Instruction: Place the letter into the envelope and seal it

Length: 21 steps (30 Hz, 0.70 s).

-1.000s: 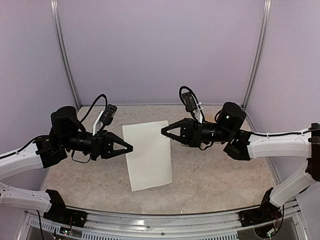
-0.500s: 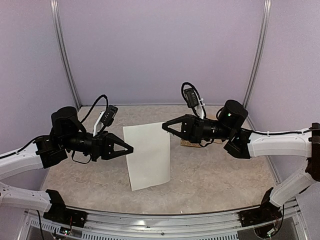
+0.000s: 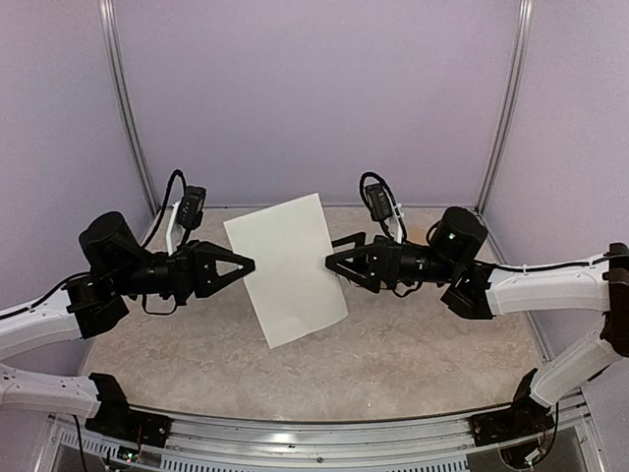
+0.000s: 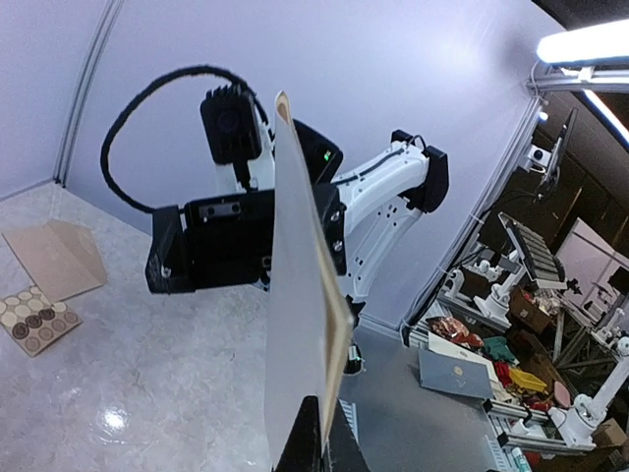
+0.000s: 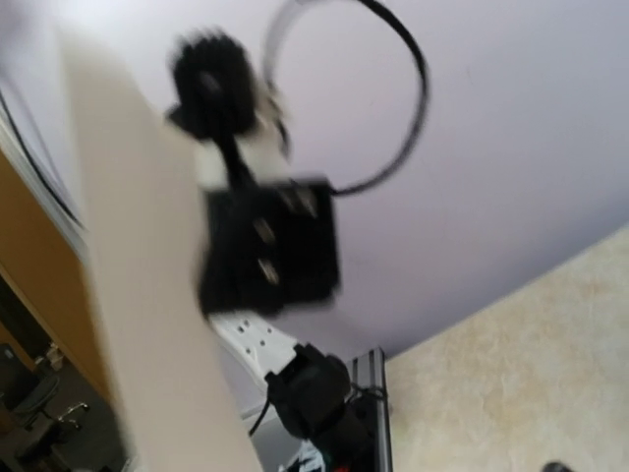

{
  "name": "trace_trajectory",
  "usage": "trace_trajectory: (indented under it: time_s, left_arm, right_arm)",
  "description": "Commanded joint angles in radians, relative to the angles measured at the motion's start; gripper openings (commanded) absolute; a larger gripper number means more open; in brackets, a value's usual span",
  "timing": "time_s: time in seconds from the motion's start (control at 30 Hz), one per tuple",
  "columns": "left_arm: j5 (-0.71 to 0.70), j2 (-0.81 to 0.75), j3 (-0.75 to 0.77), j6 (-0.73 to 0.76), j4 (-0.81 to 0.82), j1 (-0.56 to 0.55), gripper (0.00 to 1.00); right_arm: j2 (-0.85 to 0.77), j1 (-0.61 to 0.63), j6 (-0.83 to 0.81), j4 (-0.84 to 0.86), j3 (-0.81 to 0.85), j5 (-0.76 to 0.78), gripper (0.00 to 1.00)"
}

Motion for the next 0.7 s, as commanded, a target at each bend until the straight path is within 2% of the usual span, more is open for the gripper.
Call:
trace_trajectory:
  time_s: [0.0, 0.1, 0.3, 0.43, 0.53, 0.63, 0.67]
  left_arm:
    - [-0.104, -0.035, -0.045, -0.059, 0.247, -0.005, 0.00]
    - [-0.146, -0.048, -0.077, -0.080, 0.310, -0.004, 0.00]
    - [-0.148, -0.048, -0.104, -0.105, 0.355, -0.003, 0.00]
    - [-0.131, -0.047, -0.107, -0.106, 0.331, -0.001, 0.00]
    - [-0.130, -0.055, -0.108, -0.101, 0.301, 0.004, 0.00]
    - [-0.129, -0.068, -0.109, -0.100, 0.250, 0.023, 0.01]
    - [-0.126, -0.077, -0.107, -0.099, 0.224, 0.035, 0.11]
  right_arm:
    - [-0.027, -0.003, 0.050, 0.105, -0.084, 0.019, 0.96]
    - [-0.034, 0.010, 0.065, 0.136, -0.112, 0.032, 0.90]
    - [-0.019, 0.023, 0.095, 0.202, -0.134, 0.029, 0.37]
    - [-0.004, 0.025, 0.102, 0.230, -0.123, 0.010, 0.20]
    - [0.001, 0.025, 0.100, 0.240, -0.115, -0.005, 0.01]
    - [-0.012, 0.023, 0.086, 0.225, -0.117, -0.009, 0.00]
    - [-0.022, 0.021, 0.071, 0.194, -0.114, -0.012, 0.00]
